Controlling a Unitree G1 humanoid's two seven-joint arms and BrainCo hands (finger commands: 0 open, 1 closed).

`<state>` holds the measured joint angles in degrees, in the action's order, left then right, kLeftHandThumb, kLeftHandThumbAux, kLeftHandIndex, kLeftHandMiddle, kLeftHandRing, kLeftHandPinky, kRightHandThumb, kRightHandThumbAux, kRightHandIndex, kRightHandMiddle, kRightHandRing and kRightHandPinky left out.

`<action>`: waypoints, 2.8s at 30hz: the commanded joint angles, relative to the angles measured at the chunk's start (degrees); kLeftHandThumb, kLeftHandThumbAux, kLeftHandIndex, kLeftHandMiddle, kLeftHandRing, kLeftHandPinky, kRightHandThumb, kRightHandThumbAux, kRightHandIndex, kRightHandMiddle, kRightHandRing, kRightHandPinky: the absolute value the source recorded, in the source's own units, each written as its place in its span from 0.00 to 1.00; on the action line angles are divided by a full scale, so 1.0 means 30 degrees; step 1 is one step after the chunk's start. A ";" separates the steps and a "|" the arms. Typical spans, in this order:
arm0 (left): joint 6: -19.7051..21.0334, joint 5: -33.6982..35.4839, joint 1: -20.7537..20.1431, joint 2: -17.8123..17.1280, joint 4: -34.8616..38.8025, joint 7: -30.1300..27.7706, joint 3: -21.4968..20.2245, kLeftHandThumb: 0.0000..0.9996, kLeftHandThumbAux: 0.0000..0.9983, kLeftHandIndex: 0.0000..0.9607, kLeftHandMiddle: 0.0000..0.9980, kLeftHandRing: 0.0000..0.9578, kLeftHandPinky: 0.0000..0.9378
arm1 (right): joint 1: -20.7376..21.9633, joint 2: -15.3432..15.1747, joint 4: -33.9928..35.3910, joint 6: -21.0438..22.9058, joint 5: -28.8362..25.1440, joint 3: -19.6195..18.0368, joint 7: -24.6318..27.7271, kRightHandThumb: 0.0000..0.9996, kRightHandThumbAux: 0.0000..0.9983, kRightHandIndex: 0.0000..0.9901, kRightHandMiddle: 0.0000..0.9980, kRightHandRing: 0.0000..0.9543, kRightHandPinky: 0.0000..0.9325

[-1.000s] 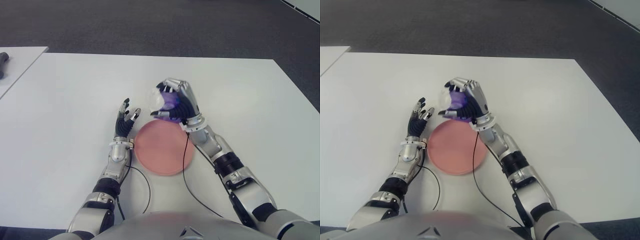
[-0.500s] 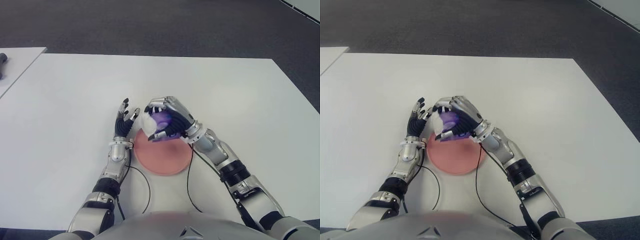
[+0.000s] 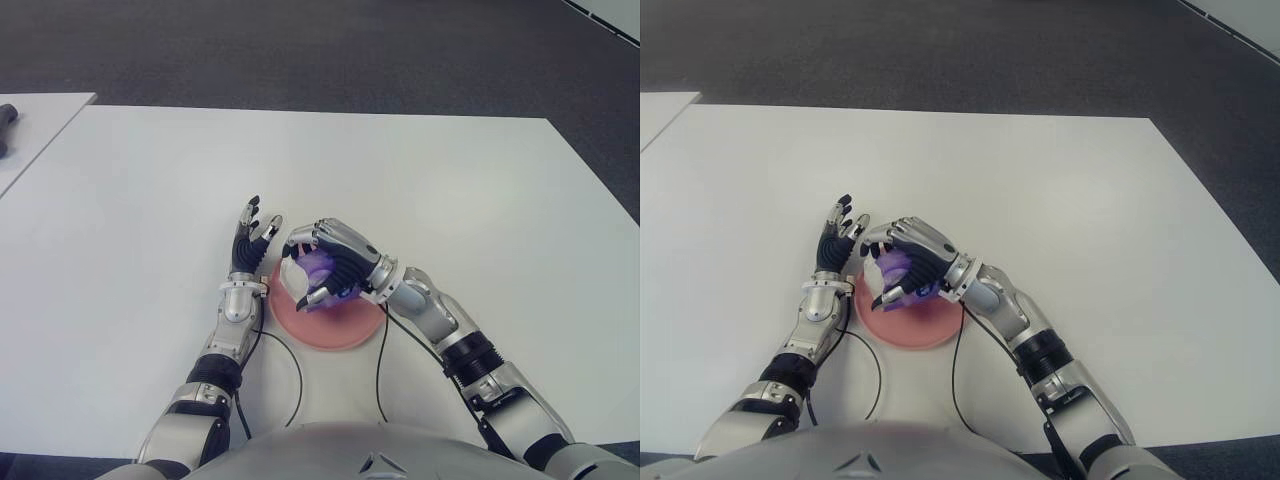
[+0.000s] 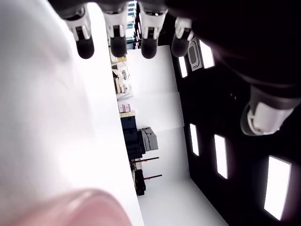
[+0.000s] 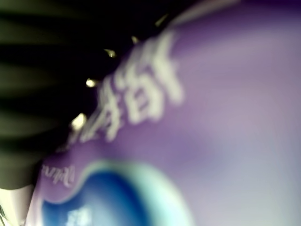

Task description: Put the tissue paper into the plate.

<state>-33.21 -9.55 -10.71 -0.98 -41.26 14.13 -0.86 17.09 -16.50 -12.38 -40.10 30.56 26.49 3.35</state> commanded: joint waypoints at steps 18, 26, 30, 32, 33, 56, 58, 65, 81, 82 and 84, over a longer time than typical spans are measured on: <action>-0.0494 -0.0362 0.0060 -0.0013 -0.1171 0.0644 0.0146 0.00 0.40 0.00 0.00 0.00 0.00 | 0.0970 0.0631 -0.3676 0.0127 0.4312 0.0300 -0.4691 0.86 0.68 0.41 0.53 0.84 0.84; -0.0412 -0.0266 0.0246 0.0001 -0.0872 0.0551 0.0111 0.00 0.41 0.00 0.00 0.00 0.00 | 0.1615 0.0868 -0.5356 0.0116 0.5319 0.0750 -0.7031 0.86 0.67 0.41 0.54 0.86 0.86; -0.0215 -0.0285 0.0316 0.0000 -0.0696 0.0604 0.0090 0.00 0.42 0.00 0.00 0.00 0.00 | 0.1589 0.1065 -0.5774 0.0334 0.4035 0.0707 -0.5869 0.86 0.68 0.41 0.53 0.84 0.83; -0.0111 -0.0292 0.0340 0.0001 -0.0622 0.0603 0.0093 0.00 0.42 0.00 0.00 0.00 0.00 | 0.1581 0.1134 -0.5897 0.0332 0.3579 0.0663 -0.5497 0.86 0.68 0.41 0.53 0.82 0.82; -0.0061 -0.0296 0.0353 0.0001 -0.0584 0.0601 0.0096 0.00 0.42 0.00 0.00 0.00 0.00 | 0.1577 0.1158 -0.5937 0.0324 0.3391 0.0643 -0.5349 0.85 0.68 0.41 0.53 0.82 0.81; 0.0820 0.0161 0.0131 -0.0186 -0.0737 -0.0170 0.0041 0.00 0.45 0.00 0.00 0.00 0.00 | 0.1479 -0.0732 -0.3514 0.2114 0.0233 0.1016 0.3301 0.15 0.47 0.06 0.06 0.06 0.05; 0.0858 0.0286 0.0083 -0.0219 -0.0827 -0.0368 0.0002 0.00 0.46 0.00 0.00 0.00 0.00 | 0.1492 -0.0915 -0.3284 0.2114 -0.0141 0.1016 0.4045 0.13 0.45 0.03 0.03 0.03 0.03; 0.1144 0.0539 0.0219 -0.0260 -0.0498 -0.0854 -0.0065 0.00 0.47 0.00 0.00 0.00 0.00 | 0.1543 -0.1660 -0.2764 0.1089 -0.1602 0.0940 0.5912 0.06 0.36 0.00 0.00 0.00 0.00; 0.2155 0.0217 0.0429 -0.0481 0.0366 -0.0897 0.0139 0.00 0.45 0.00 0.00 0.00 0.00 | 0.1209 -0.2488 -0.1183 0.0842 -0.5324 0.0243 0.9165 0.05 0.30 0.00 0.00 0.00 0.00; 0.2181 0.0164 0.0450 -0.0493 0.0411 -0.0860 0.0161 0.00 0.45 0.00 0.00 0.00 0.00 | 0.1175 -0.2488 -0.1119 0.0850 -0.5390 0.0181 0.9202 0.05 0.30 0.00 0.00 0.00 0.00; 0.2188 0.0035 0.0462 -0.0526 0.0429 -0.0739 0.0173 0.00 0.45 0.00 0.00 0.00 0.00 | 0.1100 -0.2429 -0.0962 0.0865 -0.5702 -0.0071 0.9213 0.06 0.31 0.00 0.00 0.00 0.00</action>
<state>-28.39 -8.51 -10.73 -2.07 -39.37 11.45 -0.92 22.02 -23.56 -15.61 -38.65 14.90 26.91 29.91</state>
